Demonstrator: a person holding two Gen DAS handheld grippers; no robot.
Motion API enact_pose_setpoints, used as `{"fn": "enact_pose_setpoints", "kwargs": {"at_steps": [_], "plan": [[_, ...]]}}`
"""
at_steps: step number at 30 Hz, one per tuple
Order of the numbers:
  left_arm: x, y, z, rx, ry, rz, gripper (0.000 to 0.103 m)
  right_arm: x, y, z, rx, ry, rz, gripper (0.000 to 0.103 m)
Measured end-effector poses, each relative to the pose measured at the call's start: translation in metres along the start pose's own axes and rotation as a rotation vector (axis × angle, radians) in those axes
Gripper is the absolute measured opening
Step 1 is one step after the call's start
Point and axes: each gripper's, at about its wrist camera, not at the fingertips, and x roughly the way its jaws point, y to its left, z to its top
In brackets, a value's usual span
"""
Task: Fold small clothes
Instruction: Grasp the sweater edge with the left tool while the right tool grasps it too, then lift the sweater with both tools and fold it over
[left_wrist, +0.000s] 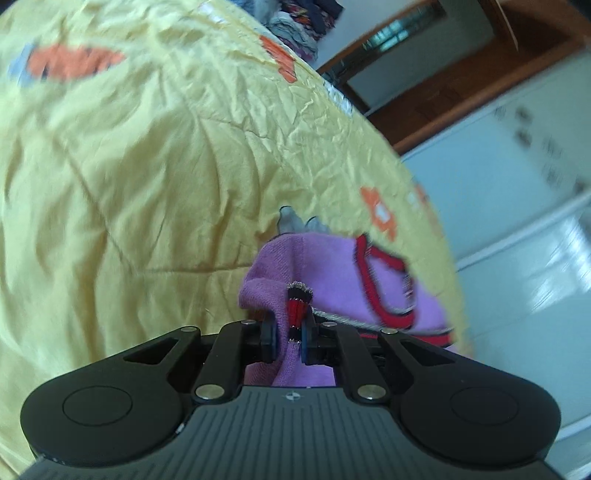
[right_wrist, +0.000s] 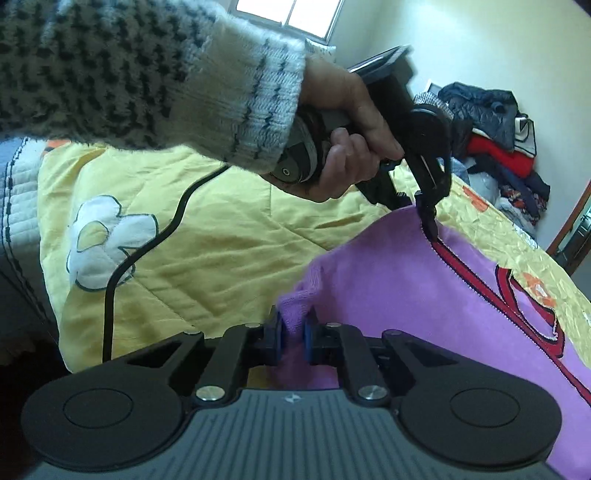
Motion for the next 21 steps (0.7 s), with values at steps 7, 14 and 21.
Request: {"fn": "enact_pose_setpoints", "kwargs": {"at_steps": [7,14,21], "plan": [[-0.011,-0.002,-0.002,-0.135,-0.030,-0.149,0.011,-0.033,-0.038,0.007,0.183,-0.099,0.038,0.010],[0.003,-0.062,0.001,-0.060,-0.011,-0.186,0.011,-0.068,-0.101,-0.010,0.419,-0.183,0.058,0.010],[0.063,-0.099,-0.018,-0.116,0.027,-0.250,0.011,-0.089,-0.161,-0.064,0.695,-0.192,0.050,0.009]]}}
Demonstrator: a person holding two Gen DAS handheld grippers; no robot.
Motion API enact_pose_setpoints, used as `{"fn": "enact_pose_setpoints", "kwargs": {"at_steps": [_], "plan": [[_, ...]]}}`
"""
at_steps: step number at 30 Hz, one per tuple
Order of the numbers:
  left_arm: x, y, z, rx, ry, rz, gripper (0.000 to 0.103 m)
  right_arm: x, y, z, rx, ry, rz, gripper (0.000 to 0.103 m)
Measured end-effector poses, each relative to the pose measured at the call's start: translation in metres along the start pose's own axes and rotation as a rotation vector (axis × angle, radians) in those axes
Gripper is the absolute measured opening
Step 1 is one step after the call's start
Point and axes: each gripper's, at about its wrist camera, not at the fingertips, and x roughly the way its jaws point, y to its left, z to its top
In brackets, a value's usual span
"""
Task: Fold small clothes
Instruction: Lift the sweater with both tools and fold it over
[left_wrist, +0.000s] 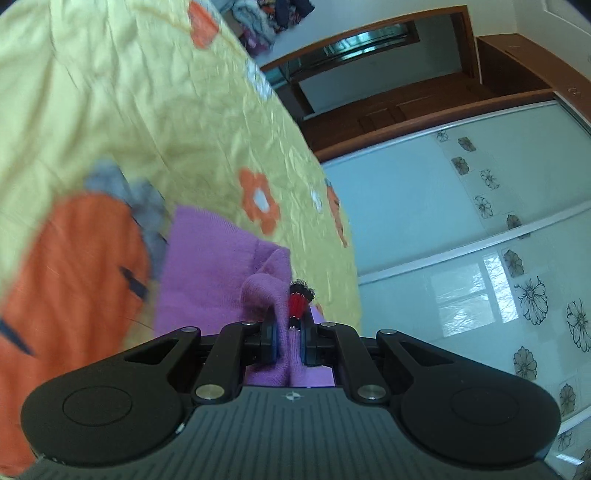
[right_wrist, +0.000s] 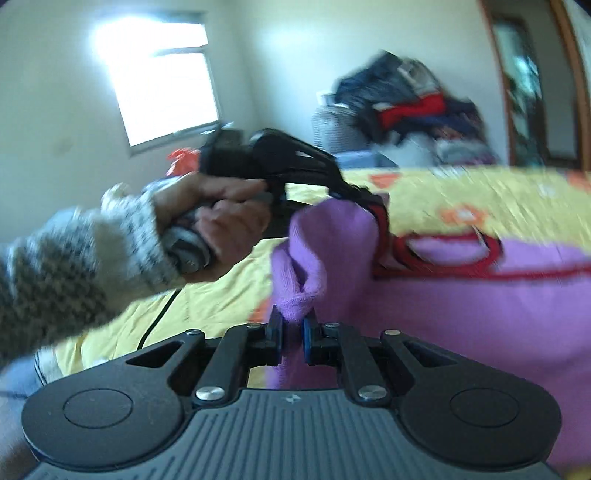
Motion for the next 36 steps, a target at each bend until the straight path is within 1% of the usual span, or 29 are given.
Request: {"fn": "enact_pose_setpoints", "kwargs": {"at_steps": [4,9,13,15,21,26,30,34,36], "plan": [[0.042,-0.009,-0.011,-0.014,0.039,-0.006,0.011,-0.018,-0.041,-0.002,0.138,-0.030,-0.016,0.009],[0.085,-0.024,-0.018,-0.038,0.063,-0.028,0.011,-0.040,-0.080,-0.001,0.243,-0.083,-0.046,0.009],[0.117,-0.039,-0.026,-0.023,0.081,-0.027,0.011,-0.064,-0.107,-0.012,0.308,-0.111,-0.096,0.009],[0.133,-0.049,-0.032,0.001,0.095,-0.020,0.011,-0.075,-0.118,-0.021,0.335,-0.119,-0.122,0.009],[0.181,-0.078,-0.054,0.080,0.151,0.017,0.011,-0.109,-0.145,-0.042,0.413,-0.163,-0.180,0.009],[0.219,-0.099,-0.071,0.121,0.185,0.077,0.011,-0.135,-0.160,-0.050,0.444,-0.201,-0.221,0.009],[0.245,-0.109,-0.083,0.137,0.196,0.127,0.011,-0.148,-0.176,-0.055,0.485,-0.212,-0.264,0.009],[0.266,-0.120,-0.092,0.182,0.203,0.173,0.011,-0.155,-0.189,-0.062,0.525,-0.201,-0.298,0.009],[0.272,-0.122,-0.094,0.211,0.194,0.201,0.011,-0.151,-0.201,-0.066,0.574,-0.164,-0.281,0.009]]}}
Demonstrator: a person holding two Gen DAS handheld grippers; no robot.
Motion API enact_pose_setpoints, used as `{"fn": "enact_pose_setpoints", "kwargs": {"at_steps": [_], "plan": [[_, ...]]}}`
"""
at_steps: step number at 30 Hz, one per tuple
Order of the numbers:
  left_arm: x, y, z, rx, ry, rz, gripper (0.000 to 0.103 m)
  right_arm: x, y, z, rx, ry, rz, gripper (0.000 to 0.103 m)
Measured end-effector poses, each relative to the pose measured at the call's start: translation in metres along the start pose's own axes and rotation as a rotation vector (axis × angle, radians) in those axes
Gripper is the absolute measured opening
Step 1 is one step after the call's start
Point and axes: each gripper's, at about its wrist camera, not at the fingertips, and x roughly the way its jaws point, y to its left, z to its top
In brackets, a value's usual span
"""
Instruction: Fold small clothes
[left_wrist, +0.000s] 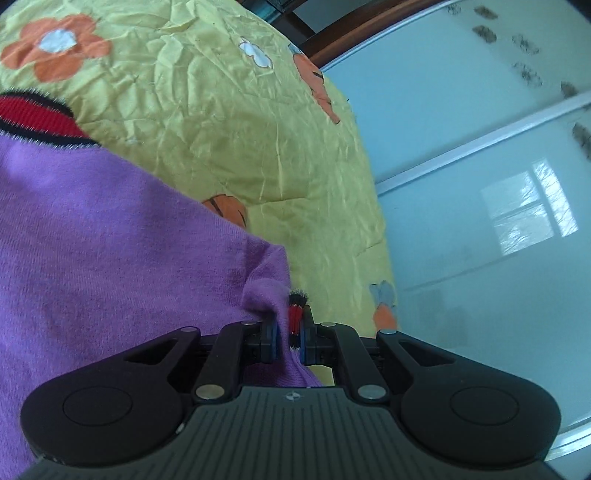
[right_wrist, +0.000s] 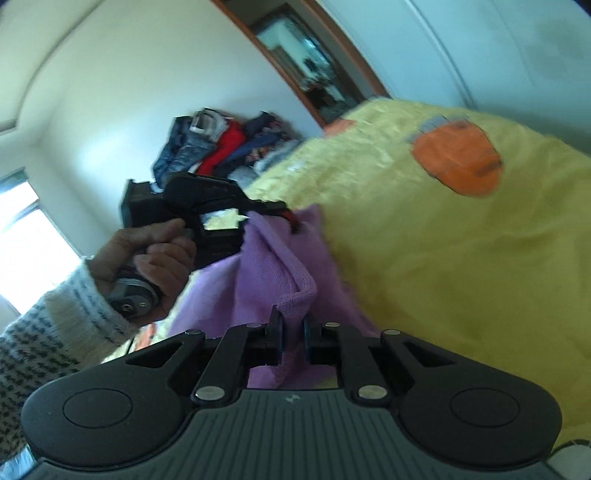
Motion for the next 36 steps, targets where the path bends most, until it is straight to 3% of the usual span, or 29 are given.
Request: {"fn": "enact_pose_setpoints", "kwargs": {"at_steps": [6,8,9,10,11,14,17,19,24,27,28,29,30,31,33,36], "plan": [[0.005,-0.006,0.003,0.084,-0.080,0.077,0.016,0.008,0.000,-0.003,-0.006,0.067,-0.044,0.017],[0.002,-0.012,0.008,0.109,-0.079,0.077,0.026,0.006,0.007,-0.003,-0.055,0.091,-0.032,0.029],[-0.004,-0.015,0.009,0.122,-0.087,0.066,0.028,0.002,0.009,-0.003,-0.071,0.093,-0.032,0.042],[-0.013,-0.019,0.010,0.141,-0.106,0.068,0.033,-0.004,0.012,-0.001,-0.093,0.088,-0.029,0.061],[-0.025,-0.023,0.011,0.171,-0.123,0.077,0.039,-0.010,0.016,0.002,-0.130,0.070,-0.026,0.067],[-0.070,-0.027,0.002,0.240,-0.159,0.092,0.051,-0.022,0.023,0.016,-0.266,0.026,-0.061,0.069],[-0.119,-0.010,-0.027,0.239,-0.152,0.086,0.065,-0.014,0.013,0.037,-0.287,0.045,-0.020,0.069],[-0.150,0.007,-0.058,0.219,-0.158,0.106,0.069,-0.004,0.008,0.047,-0.277,0.109,-0.001,0.069],[-0.202,0.052,-0.130,0.162,-0.150,0.186,0.069,-0.001,0.003,0.038,-0.296,0.171,-0.018,0.069],[-0.201,0.072,-0.150,0.090,-0.111,0.139,0.067,0.006,0.006,0.024,-0.278,0.214,0.039,0.069],[-0.198,0.076,-0.153,0.066,-0.102,0.129,0.057,0.012,0.011,0.020,-0.319,0.226,0.031,0.062],[-0.193,0.077,-0.157,0.044,-0.096,0.109,0.040,0.013,0.018,0.015,-0.382,0.211,-0.014,0.052],[-0.187,0.076,-0.160,0.039,-0.079,0.081,0.032,0.015,0.022,0.012,-0.425,0.199,-0.058,0.024],[-0.180,0.077,-0.161,0.040,-0.071,0.066,0.016,0.015,0.022,0.013,-0.411,0.193,-0.057,0.021],[-0.171,0.084,-0.158,0.007,-0.067,0.042,0.008,0.011,0.023,0.021,-0.379,0.156,-0.049,0.014],[-0.183,0.095,-0.156,-0.045,-0.105,0.014,0.008,0.004,0.025,0.033,-0.349,0.131,-0.054,0.013]]}}
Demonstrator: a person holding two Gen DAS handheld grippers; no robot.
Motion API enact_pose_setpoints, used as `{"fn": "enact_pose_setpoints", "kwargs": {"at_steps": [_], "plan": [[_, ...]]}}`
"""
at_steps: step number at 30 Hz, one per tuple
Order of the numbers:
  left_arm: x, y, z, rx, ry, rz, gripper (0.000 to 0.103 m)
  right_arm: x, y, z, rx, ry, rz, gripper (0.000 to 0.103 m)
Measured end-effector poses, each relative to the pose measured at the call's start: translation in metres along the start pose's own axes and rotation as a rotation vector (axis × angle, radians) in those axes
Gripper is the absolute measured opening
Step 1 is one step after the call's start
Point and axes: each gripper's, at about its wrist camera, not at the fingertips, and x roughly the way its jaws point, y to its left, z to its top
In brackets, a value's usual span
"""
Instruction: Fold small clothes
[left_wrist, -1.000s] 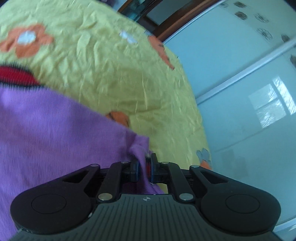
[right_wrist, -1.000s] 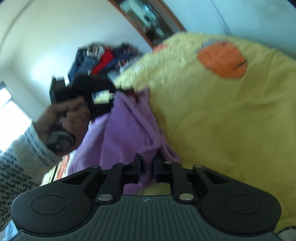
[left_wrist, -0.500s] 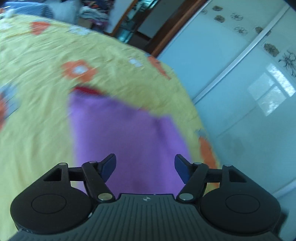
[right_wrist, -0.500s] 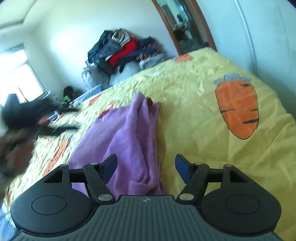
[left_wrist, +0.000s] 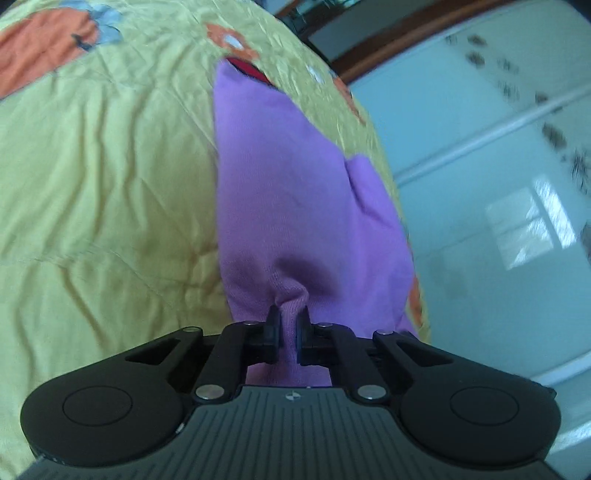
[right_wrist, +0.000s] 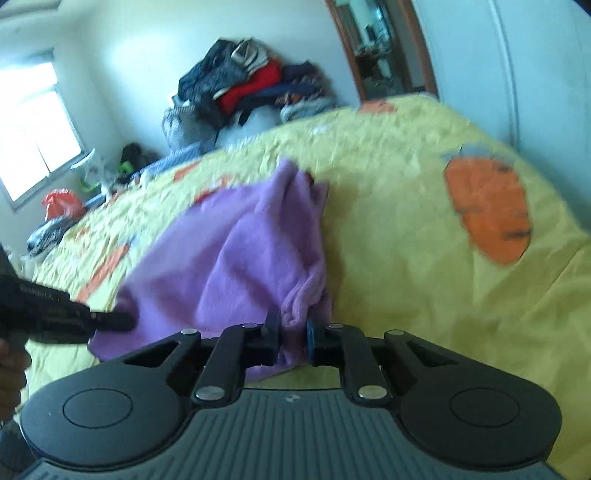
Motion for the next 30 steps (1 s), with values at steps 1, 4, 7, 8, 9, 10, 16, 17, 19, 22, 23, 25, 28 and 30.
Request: {"fn": "enact_pose_setpoints", "kwargs": {"at_steps": [1,4,7,8,9,10,16,17,19,22,23,25,28,30], "plan": [[-0.004,0.001,-0.003,0.004,-0.003,0.003,0.008,0.000,-0.002,-0.001,-0.013,0.013,-0.024,0.013],[-0.006,0.014,-0.015,-0.031,0.008,0.032,0.010,0.007,-0.014,-0.008,-0.052,0.069,-0.125,0.014],[-0.021,0.019,-0.026,-0.051,-0.011,0.014,0.017,-0.003,-0.018,0.007,-0.051,0.026,-0.117,0.014],[-0.025,0.015,-0.027,-0.022,-0.021,0.026,0.017,-0.005,-0.016,0.016,-0.073,-0.008,-0.106,0.014],[-0.030,0.009,-0.027,0.013,-0.034,0.036,0.019,-0.003,-0.016,0.026,-0.076,-0.031,-0.068,0.014],[-0.033,0.002,-0.026,0.045,-0.049,0.047,0.028,0.002,-0.018,0.037,-0.056,-0.047,-0.026,0.014],[-0.018,-0.044,-0.011,0.257,-0.118,0.096,0.055,0.088,-0.025,0.100,-0.002,-0.014,0.209,0.069],[-0.013,-0.049,-0.012,0.288,-0.123,0.117,0.057,0.104,-0.026,0.107,0.002,0.011,0.215,0.072],[0.004,-0.052,-0.019,0.326,-0.112,0.139,0.063,0.132,-0.025,0.115,-0.008,0.069,0.174,0.071],[0.012,-0.047,-0.030,0.325,-0.107,0.176,0.069,0.152,-0.016,0.117,-0.080,0.107,0.143,0.008],[0.012,-0.044,-0.033,0.314,-0.104,0.176,0.071,0.152,-0.012,0.117,-0.117,0.086,0.134,0.008],[0.008,-0.037,-0.038,0.299,-0.098,0.172,0.074,0.142,-0.005,0.118,-0.181,0.034,0.112,0.008],[0.005,-0.030,-0.043,0.285,-0.111,0.184,0.075,0.145,-0.004,0.123,-0.202,0.018,0.027,0.009],[0.005,-0.032,-0.046,0.312,-0.114,0.188,0.076,0.165,-0.013,0.122,-0.210,0.129,-0.009,0.015]]}}
